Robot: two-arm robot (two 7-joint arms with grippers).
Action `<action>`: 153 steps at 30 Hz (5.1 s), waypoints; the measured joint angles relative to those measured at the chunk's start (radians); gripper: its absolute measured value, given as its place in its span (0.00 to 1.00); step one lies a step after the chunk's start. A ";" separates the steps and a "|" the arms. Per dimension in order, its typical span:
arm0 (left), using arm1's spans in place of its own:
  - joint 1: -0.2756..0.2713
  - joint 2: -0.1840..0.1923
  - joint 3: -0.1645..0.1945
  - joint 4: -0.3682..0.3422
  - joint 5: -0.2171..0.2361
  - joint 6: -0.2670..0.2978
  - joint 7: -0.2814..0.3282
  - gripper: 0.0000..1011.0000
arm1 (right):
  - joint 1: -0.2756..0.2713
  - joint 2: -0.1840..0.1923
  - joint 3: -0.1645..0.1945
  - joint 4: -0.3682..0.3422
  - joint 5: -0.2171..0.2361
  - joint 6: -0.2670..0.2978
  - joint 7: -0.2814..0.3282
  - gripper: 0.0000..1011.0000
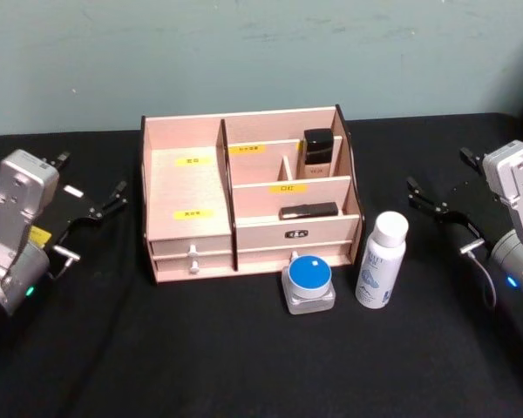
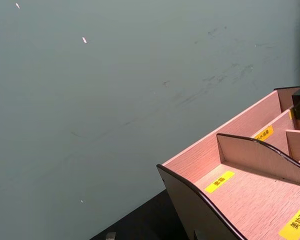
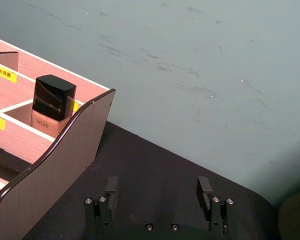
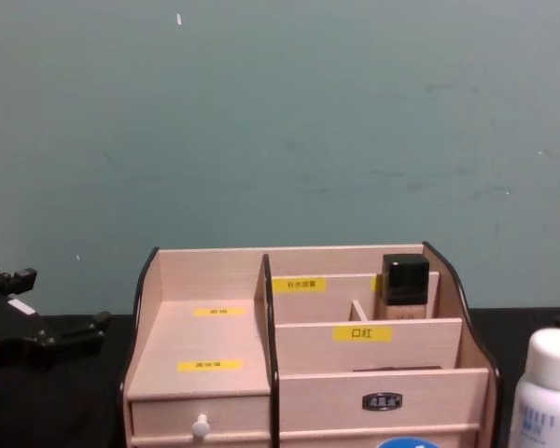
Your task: Pick up the facial cleanser and watermelon frost from the table and place them into the tiered storage box.
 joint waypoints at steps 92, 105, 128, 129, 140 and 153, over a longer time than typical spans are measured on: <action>0.000 0.000 0.000 0.000 0.000 0.000 0.000 1.00 | -0.522 0.198 0.328 -0.533 0.378 -0.033 0.299 0.99; 0.000 0.000 0.000 0.000 0.000 0.000 0.000 1.00 | -0.522 0.170 0.293 -0.469 0.389 0.053 0.336 0.99; 0.000 0.000 0.000 0.000 0.000 0.000 0.000 1.00 | -0.403 0.080 0.201 -0.321 0.278 0.133 0.393 0.99; 0.000 0.000 0.000 0.000 0.000 0.000 0.000 1.00 | -0.397 0.075 0.198 -0.316 0.272 0.133 0.394 0.99; 0.000 0.000 0.000 0.000 0.000 0.000 0.000 1.00 | -0.323 0.016 0.169 -0.252 0.184 0.132 0.394 0.99; 0.000 0.000 0.000 0.000 0.000 0.000 0.000 1.00 | -0.268 -0.037 0.176 -0.196 0.144 0.123 0.412 0.99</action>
